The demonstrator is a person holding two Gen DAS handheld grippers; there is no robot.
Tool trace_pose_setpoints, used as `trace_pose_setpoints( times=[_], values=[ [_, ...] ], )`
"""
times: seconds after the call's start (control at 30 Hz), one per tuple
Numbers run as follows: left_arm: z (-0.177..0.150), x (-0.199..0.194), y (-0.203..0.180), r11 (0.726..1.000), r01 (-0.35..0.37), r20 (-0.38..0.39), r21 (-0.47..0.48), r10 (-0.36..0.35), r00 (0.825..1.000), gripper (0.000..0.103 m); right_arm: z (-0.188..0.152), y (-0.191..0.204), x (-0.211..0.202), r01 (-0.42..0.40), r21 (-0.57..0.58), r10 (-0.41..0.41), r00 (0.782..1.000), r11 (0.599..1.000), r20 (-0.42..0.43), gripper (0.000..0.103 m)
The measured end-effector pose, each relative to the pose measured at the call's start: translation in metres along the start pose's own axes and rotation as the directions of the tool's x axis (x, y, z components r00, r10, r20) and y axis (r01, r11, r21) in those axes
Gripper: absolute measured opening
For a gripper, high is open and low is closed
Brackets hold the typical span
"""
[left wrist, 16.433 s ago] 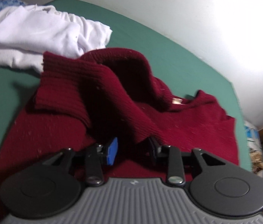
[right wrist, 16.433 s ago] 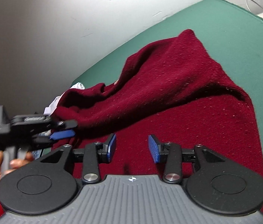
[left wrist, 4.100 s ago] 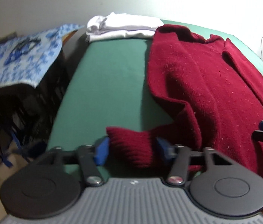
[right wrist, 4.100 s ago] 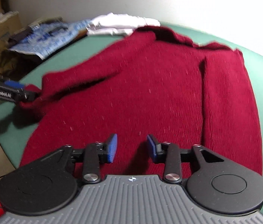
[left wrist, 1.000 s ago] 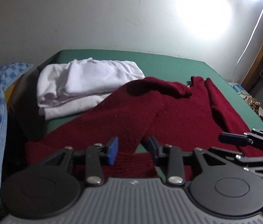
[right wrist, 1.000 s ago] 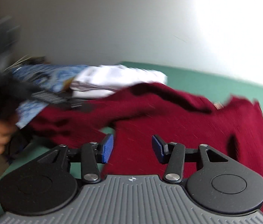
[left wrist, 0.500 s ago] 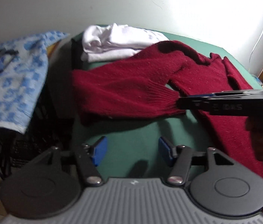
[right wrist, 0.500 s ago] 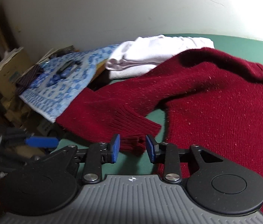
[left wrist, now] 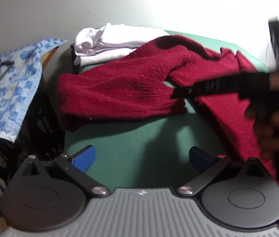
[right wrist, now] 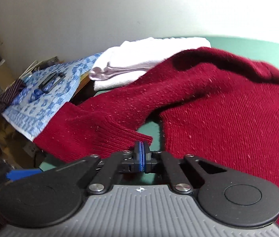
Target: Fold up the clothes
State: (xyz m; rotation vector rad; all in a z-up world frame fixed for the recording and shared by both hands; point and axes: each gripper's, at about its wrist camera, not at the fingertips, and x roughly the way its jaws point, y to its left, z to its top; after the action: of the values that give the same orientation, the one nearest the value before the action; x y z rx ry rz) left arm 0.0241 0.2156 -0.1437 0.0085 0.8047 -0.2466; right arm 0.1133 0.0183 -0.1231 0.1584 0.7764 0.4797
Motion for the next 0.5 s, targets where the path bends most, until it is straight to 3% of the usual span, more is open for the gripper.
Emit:
trace_pose_setpoints(
  times=[0.13, 0.27, 0.5],
  values=[
    [0.0, -0.001, -0.018, 0.997, 0.043, 0.006, 0.061, -0.043, 0.999, 0.102, 0.036, -0.02, -0.024, -0.101, 0.167, 0.091, 0.994, 0.981, 0.064, 0.0],
    [0.02, 0.003, -0.044, 0.986, 0.052, 0.106, 0.158, -0.069, 0.992, 0.102, 0.089, -0.023, -0.056, -0.187, 0.171, 0.161, 0.975, 0.967, 0.154, 0.0],
    [0.096, 0.055, -0.066, 0.997, -0.043, 0.168, 0.071, 0.031, 0.985, 0.102, 0.17, -0.028, -0.108, -0.318, 0.115, 0.277, 0.921, 0.941, 0.274, 0.0]
  ],
)
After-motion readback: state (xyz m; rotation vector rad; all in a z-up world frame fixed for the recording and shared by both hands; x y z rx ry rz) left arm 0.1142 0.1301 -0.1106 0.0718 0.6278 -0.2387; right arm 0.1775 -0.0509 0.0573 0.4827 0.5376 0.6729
